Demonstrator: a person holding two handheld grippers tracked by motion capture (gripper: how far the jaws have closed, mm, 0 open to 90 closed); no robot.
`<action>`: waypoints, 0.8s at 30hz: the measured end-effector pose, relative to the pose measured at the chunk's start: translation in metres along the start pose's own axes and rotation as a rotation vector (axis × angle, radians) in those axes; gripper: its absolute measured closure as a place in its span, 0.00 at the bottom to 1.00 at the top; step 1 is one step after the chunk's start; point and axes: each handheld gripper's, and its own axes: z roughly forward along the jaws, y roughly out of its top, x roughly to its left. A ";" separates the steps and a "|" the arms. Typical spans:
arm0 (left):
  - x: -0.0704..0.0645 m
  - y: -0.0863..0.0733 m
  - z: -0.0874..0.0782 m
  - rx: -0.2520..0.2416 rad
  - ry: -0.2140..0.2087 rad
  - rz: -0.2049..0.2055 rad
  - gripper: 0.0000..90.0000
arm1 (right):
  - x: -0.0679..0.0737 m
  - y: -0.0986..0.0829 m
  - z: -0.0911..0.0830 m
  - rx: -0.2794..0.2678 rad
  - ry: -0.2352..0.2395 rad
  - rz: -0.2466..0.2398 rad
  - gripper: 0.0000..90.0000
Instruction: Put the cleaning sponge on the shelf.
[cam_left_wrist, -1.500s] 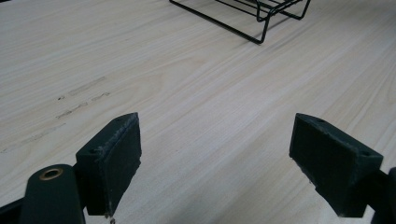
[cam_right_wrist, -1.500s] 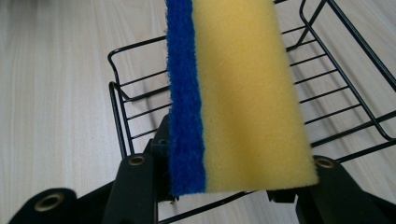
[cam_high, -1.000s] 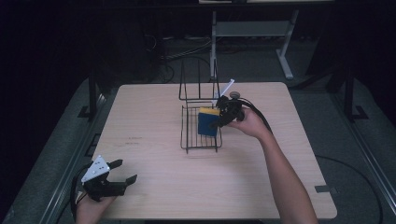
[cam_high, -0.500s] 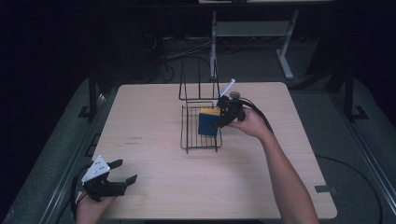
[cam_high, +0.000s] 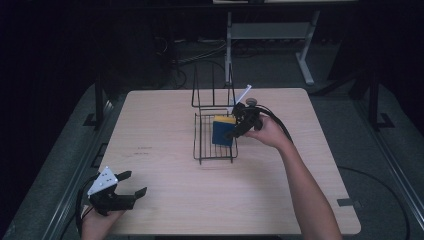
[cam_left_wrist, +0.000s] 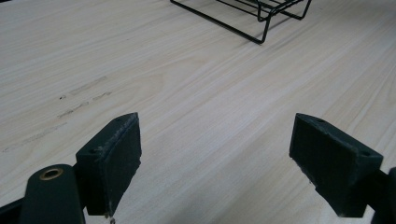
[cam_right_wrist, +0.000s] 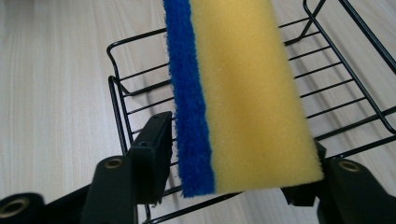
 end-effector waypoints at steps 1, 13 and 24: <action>0.000 0.000 0.000 0.001 -0.001 -0.001 0.18 | 0.001 0.000 -0.001 0.001 -0.004 0.002 0.46; -0.001 0.000 0.001 0.004 -0.001 0.002 0.18 | 0.003 -0.001 -0.006 -0.003 -0.020 0.000 0.38; -0.001 0.001 0.002 0.002 -0.002 0.003 0.18 | 0.004 -0.006 -0.012 -0.006 -0.025 0.009 0.32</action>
